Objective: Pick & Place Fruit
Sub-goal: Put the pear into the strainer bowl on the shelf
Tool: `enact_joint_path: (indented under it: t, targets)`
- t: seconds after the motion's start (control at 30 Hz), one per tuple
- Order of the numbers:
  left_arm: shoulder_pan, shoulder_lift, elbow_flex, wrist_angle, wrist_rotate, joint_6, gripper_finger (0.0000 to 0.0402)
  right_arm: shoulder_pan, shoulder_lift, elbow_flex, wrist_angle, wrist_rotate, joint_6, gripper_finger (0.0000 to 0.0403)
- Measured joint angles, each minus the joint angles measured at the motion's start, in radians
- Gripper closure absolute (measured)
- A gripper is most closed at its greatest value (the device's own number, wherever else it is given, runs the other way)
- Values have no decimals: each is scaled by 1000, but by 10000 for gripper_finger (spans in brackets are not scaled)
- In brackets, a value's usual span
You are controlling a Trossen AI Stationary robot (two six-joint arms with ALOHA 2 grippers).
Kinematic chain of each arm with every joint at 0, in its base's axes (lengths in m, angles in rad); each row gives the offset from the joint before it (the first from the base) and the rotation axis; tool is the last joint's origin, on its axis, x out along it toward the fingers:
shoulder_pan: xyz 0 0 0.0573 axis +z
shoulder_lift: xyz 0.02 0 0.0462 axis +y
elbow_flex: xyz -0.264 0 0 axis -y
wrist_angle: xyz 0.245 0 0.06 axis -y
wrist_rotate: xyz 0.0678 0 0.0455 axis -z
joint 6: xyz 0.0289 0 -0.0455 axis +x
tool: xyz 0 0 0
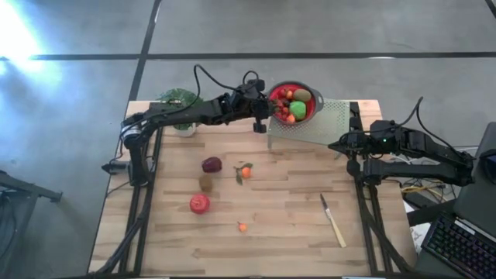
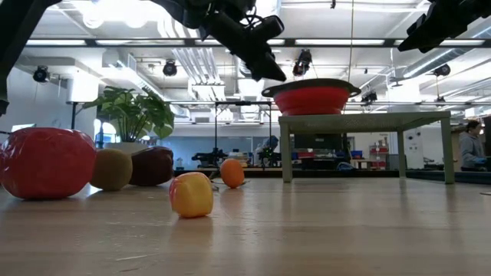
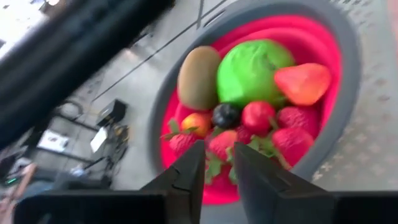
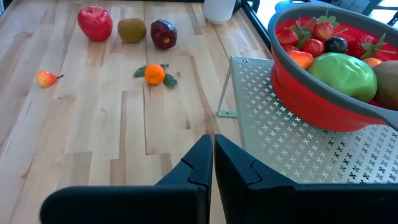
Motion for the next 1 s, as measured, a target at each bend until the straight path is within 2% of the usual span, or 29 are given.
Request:
enact_joint_path:
  t: [0.17,0.37,0.67,0.9,1.0]
  targets:
    - [-23,0,1,0,-112,26,273,0,0,0,0,0,0,390]
    - [-79,-2,16,-18,-156,45,234,0,0,0,0,0,0,390]
    - [-237,-52,31,-217,-155,25,234,0,0,0,0,0,0,390]
    - [-352,-77,31,-400,-150,-119,234,0,0,0,0,0,0,390]
    - [-395,-77,31,-479,-91,-171,234,0,0,0,0,0,0,390]
